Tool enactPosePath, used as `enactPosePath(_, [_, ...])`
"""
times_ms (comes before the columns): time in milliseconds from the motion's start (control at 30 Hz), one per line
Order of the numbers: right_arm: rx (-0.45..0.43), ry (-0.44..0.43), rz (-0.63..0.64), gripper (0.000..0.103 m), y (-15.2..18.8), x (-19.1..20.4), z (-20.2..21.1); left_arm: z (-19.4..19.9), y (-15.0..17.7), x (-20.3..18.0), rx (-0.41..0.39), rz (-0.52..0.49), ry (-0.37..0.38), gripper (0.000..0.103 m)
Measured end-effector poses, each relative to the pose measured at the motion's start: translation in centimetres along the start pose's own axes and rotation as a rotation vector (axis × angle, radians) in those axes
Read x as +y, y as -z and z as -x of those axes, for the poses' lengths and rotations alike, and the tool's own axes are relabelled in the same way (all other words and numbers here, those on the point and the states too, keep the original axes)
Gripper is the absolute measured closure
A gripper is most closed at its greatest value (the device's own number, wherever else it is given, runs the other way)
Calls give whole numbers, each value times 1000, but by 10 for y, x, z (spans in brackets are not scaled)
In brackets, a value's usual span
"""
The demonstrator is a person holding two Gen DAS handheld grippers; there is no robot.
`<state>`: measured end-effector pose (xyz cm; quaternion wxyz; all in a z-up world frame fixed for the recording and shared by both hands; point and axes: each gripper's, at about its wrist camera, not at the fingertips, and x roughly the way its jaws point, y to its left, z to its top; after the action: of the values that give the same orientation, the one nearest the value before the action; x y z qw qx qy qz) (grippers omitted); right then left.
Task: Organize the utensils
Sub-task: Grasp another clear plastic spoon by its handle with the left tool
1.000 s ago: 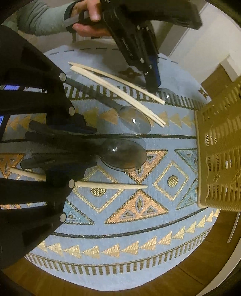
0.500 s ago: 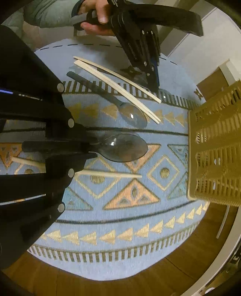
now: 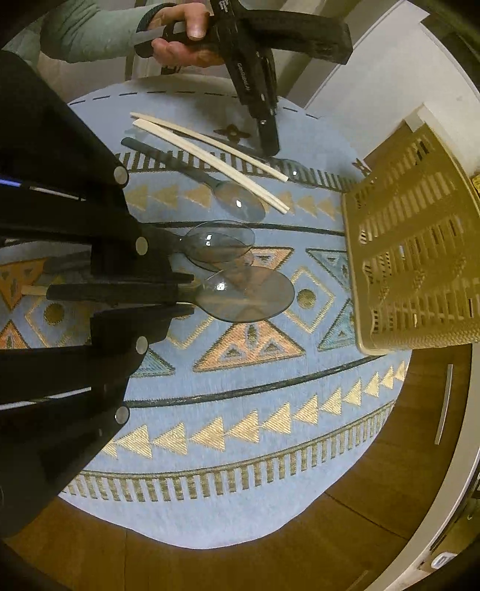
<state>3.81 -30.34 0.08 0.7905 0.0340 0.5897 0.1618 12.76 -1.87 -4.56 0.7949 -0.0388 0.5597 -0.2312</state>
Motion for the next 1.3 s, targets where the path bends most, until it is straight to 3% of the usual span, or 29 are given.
enactPosePath(233, [-5, -15, -3, 94, 4, 0, -2, -5, 0, -15, 27, -32, -70, 95])
enactPosePath(333, [-2, -23, -13, 94, 5, -2, -4, -4, -3, -16, 31, -14, -40, 84])
enactPosePath(633, [-8, -29, -19, 94, 7, -7, -1, -8, -4, -16, 29, -21, -97, 83])
enactPosePath(800, [0, -28, -22, 94, 5, -6, -2, -14, -7, -33, 58, -82, -173, 83])
enactPosePath(900, [-2, -24, -17, 94, 3, -4, -1, -16, -8, -38, 66, -98, -182, 95])
enactPosePath(1033, [-30, -33, -13, 94, 0, -2, 6, -8, -5, -37, 2, -77, -157, 102])
enactPosePath(1100, [-52, -48, -10, 94, -2, -1, 12, 4, -3, -36, -65, -70, -114, 103])
enactPosePath(1167, [-80, -61, 0, 94, -4, 0, 20, 12, 1, -36, -98, -64, -127, 103])
enactPosePath(1300, [-131, -79, 22, 94, -8, 5, 34, 30, 3, -35, -164, -55, -74, 103])
